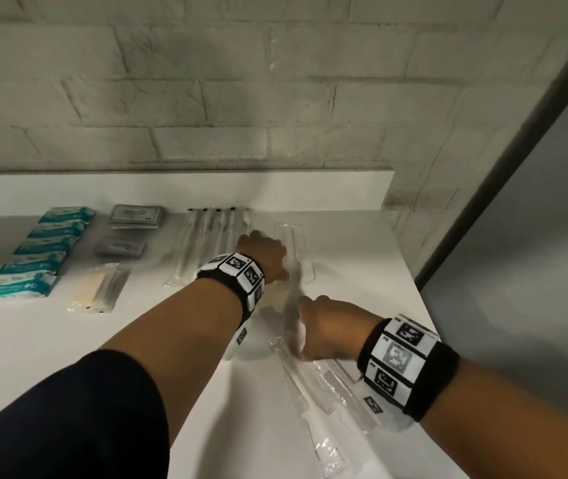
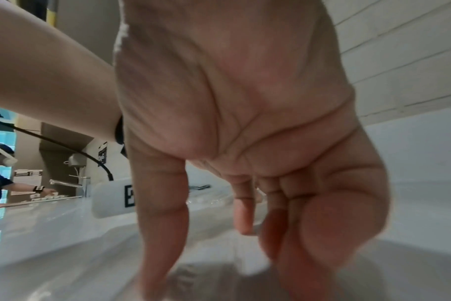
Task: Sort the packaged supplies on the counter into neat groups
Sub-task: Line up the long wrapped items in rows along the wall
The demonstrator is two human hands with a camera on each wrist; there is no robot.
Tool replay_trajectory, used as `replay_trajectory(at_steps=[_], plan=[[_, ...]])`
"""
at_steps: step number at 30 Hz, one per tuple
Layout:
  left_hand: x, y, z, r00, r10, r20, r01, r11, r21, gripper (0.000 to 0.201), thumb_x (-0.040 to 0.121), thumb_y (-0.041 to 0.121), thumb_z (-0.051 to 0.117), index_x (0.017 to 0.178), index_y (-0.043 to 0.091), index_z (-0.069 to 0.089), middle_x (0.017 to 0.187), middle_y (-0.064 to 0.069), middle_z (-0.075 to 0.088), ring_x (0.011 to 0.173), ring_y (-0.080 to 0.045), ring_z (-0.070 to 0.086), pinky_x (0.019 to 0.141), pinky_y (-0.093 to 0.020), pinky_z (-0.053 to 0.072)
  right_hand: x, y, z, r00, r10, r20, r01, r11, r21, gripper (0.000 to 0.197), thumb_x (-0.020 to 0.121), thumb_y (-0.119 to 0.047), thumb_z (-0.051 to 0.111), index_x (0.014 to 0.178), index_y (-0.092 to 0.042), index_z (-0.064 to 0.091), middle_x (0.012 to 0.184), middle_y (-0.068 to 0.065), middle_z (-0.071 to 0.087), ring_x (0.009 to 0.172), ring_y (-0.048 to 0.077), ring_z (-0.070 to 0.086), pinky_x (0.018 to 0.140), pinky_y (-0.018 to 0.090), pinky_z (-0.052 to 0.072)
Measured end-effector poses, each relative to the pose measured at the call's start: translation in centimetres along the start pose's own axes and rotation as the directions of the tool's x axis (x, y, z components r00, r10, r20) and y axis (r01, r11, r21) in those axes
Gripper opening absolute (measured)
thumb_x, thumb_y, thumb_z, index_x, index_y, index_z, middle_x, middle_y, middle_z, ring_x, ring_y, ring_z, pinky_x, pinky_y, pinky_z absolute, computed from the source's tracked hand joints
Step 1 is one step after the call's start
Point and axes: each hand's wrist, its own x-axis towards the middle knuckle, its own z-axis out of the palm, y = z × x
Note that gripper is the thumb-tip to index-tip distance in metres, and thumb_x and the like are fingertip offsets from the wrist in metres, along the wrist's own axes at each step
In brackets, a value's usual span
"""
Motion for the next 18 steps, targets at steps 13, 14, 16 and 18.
replay_trajectory(at_steps=[13, 14, 16, 18], plan=[[0.1, 0.0, -0.1, 1.000, -0.001, 0.006, 0.001, 1.000, -0.001, 0.060, 0.088, 0.055, 0.051, 0.138, 0.023, 0.044, 0.141, -0.002, 0.048, 0.129, -0.028, 0.038, 0.102, -0.041, 0.035, 0.7, 1.1, -1.9, 0.998, -0.060, -0.033, 0.054, 0.988, -0.144, 0.034, 0.088, -0.007, 0.052, 0.121, -0.006, 0.061, 0.121, 0.009, 0.062, 0.103, 0.024, 0.061, 0.076, 0.026, 0.048], [0.2, -0.1, -0.1, 1.000, 0.000, -0.001, 0.000, 1.000, -0.007, 0.060, 0.087, 0.056, 0.052, 0.137, 0.024, 0.046, 0.141, -0.002, 0.049, 0.128, -0.028, 0.039, 0.102, -0.041, 0.036, 0.8, 2.0, -3.1, 0.991, -0.048, -0.124, 0.034, 0.994, -0.107, 0.030, 0.087, -0.010, 0.055, 0.115, -0.007, 0.063, 0.115, 0.009, 0.064, 0.097, 0.023, 0.060, 0.069, 0.023, 0.046], [0.3, -0.1, 0.0, 1.000, -0.003, -0.007, 0.003, 1.000, -0.016, 0.059, 0.085, 0.056, 0.053, 0.136, 0.025, 0.048, 0.142, -0.001, 0.049, 0.129, -0.028, 0.039, 0.102, -0.040, 0.035, 0.8, 3.7, -6.0, 0.937, -0.003, -0.348, 0.008, 1.000, 0.013, 0.022, 0.087, -0.013, 0.058, 0.108, -0.011, 0.063, 0.105, 0.007, 0.064, 0.091, 0.022, 0.058, 0.064, 0.024, 0.038], [0.4, -0.2, -0.1, 1.000, -0.006, -0.007, 0.006, 1.000, -0.023, 0.061, 0.084, 0.057, 0.054, 0.137, 0.027, 0.047, 0.144, 0.000, 0.047, 0.130, -0.027, 0.037, 0.104, -0.040, 0.034, 0.8, 5.4, -8.4, 0.819, 0.037, -0.573, 0.016, 0.996, 0.088, 0.015, 0.088, -0.013, 0.055, 0.101, -0.014, 0.062, 0.099, 0.006, 0.064, 0.091, 0.025, 0.059, 0.067, 0.026, 0.038]])
